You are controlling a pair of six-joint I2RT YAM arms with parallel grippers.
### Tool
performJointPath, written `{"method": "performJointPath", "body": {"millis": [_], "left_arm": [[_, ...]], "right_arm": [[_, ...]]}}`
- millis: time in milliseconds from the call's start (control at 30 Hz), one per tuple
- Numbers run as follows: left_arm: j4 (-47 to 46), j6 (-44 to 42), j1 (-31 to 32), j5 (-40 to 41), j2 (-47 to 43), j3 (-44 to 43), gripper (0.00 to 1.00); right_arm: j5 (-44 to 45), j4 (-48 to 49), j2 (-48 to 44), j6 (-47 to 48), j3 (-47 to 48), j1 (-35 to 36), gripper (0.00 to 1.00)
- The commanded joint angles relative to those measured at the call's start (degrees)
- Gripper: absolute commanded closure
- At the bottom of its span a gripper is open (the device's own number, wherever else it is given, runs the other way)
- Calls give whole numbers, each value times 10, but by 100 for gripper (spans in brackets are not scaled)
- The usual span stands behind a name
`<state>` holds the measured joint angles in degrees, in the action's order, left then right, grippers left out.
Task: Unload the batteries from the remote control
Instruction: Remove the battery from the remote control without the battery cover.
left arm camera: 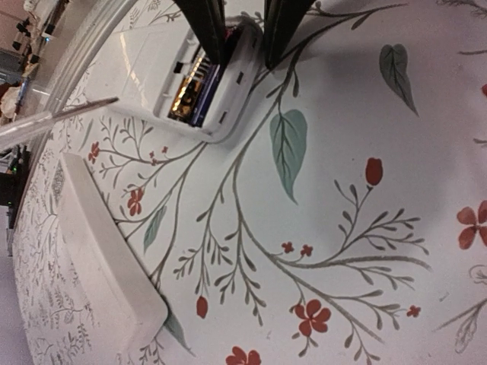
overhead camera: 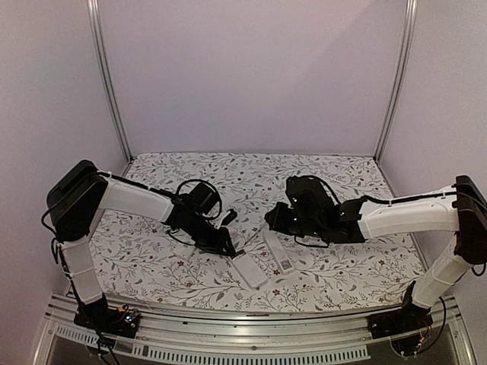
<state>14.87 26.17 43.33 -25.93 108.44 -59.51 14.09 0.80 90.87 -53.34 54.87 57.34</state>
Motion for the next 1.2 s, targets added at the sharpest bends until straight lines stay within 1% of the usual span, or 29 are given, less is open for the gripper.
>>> {"method": "performJointPath", "body": {"millis": [0,467,1167], "left_arm": [[7,-2,5,14,12,-2,83],[8,-3,5,13,14,-3,83],[9,-3,5,12,14,-4,83]], "right_arm": [[10,-20,20,24,13,4,100],[1,-23,42,32,24,7,100],[-11,-12,40,36,22,12,100]]}}
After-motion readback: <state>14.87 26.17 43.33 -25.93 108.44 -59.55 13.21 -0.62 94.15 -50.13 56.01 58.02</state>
